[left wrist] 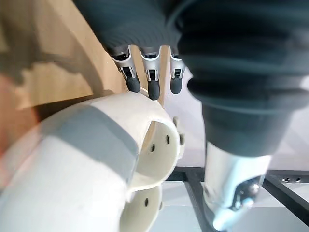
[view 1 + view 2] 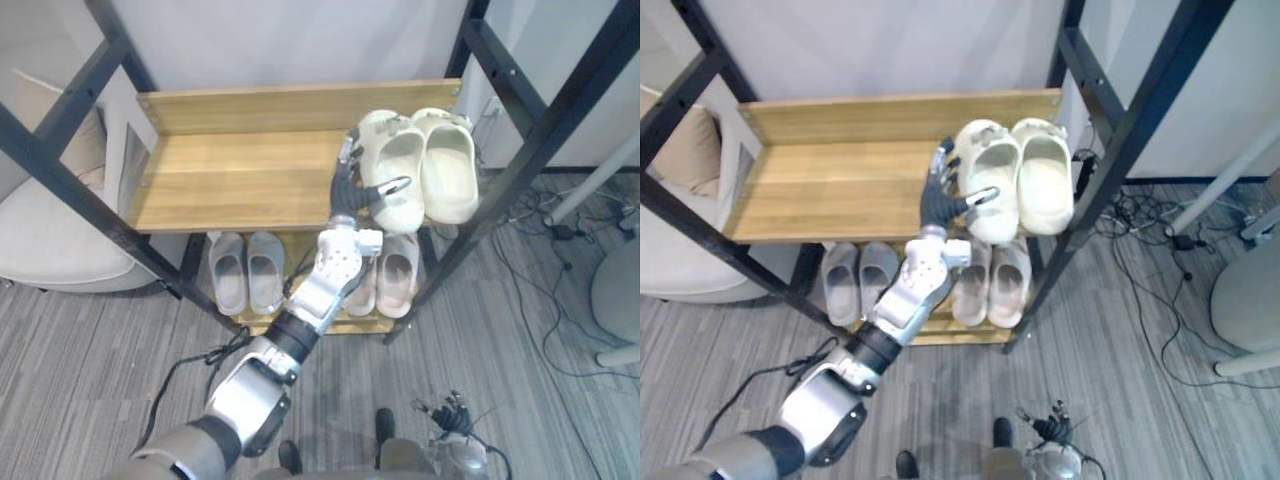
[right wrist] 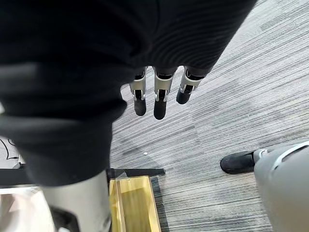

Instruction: Organize the slippers on the shoe rack

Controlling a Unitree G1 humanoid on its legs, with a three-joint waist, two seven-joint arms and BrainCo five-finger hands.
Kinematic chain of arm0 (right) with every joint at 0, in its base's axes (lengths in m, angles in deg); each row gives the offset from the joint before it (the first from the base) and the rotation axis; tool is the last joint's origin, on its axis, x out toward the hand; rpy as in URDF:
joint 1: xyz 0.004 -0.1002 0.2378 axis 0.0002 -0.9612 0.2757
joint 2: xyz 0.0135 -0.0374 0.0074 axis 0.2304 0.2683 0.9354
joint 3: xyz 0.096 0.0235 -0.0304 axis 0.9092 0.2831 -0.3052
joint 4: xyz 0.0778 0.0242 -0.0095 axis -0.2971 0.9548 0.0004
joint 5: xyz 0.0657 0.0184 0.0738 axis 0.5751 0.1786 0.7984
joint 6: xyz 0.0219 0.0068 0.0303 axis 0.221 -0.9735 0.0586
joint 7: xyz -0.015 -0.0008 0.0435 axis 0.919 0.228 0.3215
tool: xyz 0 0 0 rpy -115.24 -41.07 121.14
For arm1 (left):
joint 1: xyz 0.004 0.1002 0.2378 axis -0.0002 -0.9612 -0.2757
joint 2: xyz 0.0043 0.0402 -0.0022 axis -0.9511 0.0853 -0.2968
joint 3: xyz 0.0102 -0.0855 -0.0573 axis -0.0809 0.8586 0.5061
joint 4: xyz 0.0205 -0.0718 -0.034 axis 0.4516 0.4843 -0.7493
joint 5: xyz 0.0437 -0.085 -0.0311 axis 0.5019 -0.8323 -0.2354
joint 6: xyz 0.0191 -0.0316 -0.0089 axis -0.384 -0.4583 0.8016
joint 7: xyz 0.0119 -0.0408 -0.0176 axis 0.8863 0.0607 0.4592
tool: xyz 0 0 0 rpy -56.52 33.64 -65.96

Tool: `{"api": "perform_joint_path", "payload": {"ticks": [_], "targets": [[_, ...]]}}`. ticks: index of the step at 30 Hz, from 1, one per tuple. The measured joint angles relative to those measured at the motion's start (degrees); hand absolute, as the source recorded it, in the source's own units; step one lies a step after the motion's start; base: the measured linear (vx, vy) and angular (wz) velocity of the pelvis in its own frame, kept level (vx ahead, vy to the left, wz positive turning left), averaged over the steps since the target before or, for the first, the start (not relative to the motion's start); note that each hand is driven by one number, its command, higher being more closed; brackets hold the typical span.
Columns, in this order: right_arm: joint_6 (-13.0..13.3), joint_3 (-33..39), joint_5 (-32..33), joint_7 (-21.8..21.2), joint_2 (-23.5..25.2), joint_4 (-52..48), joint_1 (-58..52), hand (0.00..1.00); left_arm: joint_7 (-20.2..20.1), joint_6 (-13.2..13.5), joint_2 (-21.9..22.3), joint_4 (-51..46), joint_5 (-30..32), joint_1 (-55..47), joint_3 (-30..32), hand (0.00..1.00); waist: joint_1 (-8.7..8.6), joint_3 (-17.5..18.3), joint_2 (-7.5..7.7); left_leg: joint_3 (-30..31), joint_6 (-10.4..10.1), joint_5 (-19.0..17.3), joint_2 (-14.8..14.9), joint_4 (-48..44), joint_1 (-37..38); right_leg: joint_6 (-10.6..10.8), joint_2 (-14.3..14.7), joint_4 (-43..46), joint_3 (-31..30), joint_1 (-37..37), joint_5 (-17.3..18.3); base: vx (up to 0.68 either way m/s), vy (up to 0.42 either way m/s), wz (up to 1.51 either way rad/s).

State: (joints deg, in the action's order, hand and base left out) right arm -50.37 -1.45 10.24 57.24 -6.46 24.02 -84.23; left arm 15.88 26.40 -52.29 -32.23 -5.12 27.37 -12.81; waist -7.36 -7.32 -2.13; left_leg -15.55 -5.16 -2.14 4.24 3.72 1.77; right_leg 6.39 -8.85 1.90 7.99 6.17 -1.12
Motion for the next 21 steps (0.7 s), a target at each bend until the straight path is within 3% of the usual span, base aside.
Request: {"api": "perform_joint_path", "payload": {"ticks": [21], "targets": [[0.0, 1.5, -0.1, 0.7, 1.6, 0.0, 0.5, 0.00, -0.6, 0.5, -0.1, 3.4, 0.0, 1.0, 0.6, 0.00, 0.74, 0.1, 0.07, -1.0, 0.0, 0.0, -0.3, -0.5, -0.5, 0.1, -0.5, 0.5, -0.2, 0.7, 0.1, 0.00, -0.003, -0.01]]}}
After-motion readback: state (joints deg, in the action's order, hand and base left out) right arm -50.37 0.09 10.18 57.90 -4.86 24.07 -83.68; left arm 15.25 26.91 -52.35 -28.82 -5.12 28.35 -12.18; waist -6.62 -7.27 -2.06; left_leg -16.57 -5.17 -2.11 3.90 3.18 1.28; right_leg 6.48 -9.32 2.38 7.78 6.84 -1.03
